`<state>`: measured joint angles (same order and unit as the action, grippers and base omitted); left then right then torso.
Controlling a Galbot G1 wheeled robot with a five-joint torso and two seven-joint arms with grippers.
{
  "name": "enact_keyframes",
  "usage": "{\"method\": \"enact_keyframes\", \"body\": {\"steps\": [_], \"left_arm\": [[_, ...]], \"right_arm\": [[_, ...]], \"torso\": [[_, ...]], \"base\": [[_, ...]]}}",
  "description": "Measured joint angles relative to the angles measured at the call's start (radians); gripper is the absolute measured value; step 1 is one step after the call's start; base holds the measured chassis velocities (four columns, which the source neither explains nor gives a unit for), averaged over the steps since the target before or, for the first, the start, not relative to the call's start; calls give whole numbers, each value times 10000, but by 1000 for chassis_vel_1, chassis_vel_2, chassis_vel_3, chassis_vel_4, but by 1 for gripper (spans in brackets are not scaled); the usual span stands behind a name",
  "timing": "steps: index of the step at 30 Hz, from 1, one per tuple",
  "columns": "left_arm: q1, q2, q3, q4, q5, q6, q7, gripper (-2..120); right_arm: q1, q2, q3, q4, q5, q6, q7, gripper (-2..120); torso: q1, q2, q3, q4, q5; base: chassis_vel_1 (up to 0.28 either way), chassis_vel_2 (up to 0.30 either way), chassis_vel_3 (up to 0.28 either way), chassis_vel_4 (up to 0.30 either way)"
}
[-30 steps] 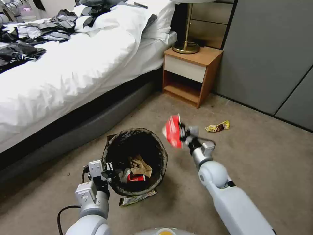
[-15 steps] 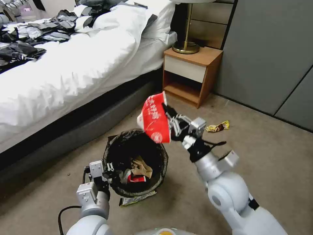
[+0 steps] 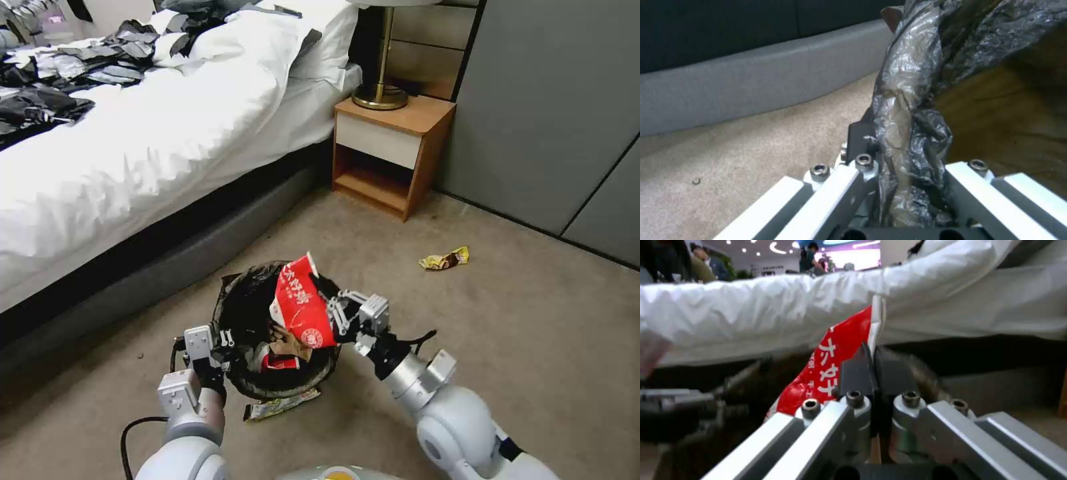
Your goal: Pick up the trash bin, then pick up the garbage from the floor and place it into the trash bin.
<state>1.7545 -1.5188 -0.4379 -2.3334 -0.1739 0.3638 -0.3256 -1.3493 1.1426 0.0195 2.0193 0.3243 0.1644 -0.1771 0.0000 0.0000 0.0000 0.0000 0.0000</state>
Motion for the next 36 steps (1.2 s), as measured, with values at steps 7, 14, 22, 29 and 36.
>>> {"method": "enact_keyframes", "body": {"steps": [7, 14, 22, 29, 36], "left_arm": [[-46, -11, -11, -7, -31, 13, -3, 0], [-44, -71, 41, -8, 0, 17, -6, 1], [24, -109, 90, -8, 89, 14, -7, 0], [73, -120, 124, -8, 153, -5, -6, 0], [102, -127, 142, 22, 222, -33, -4, 0]], "right_arm": [[-39, 138, -377, -584, -477, 88, 41, 0], [-64, 163, -626, -846, -944, 159, 137, 19], [-111, 128, -615, -764, -1050, 208, 140, 49], [-158, 152, -577, -560, -1171, 245, 141, 76], [-64, 353, -402, 52, -1474, 428, 414, 97]], "torso": [[0, 0, 0, 0, -1], [0, 0, 0, 0, -1], [0, 0, 0, 0, -1], [1, 0, 0, -1, 0], [0, 0, 0, 0, 0]], "base": [[0, 0, 0, 0], [0, 0, 0, 0], [0, 0, 0, 0], [0, 0, 0, 0], [0, 0, 0, 0]]}}
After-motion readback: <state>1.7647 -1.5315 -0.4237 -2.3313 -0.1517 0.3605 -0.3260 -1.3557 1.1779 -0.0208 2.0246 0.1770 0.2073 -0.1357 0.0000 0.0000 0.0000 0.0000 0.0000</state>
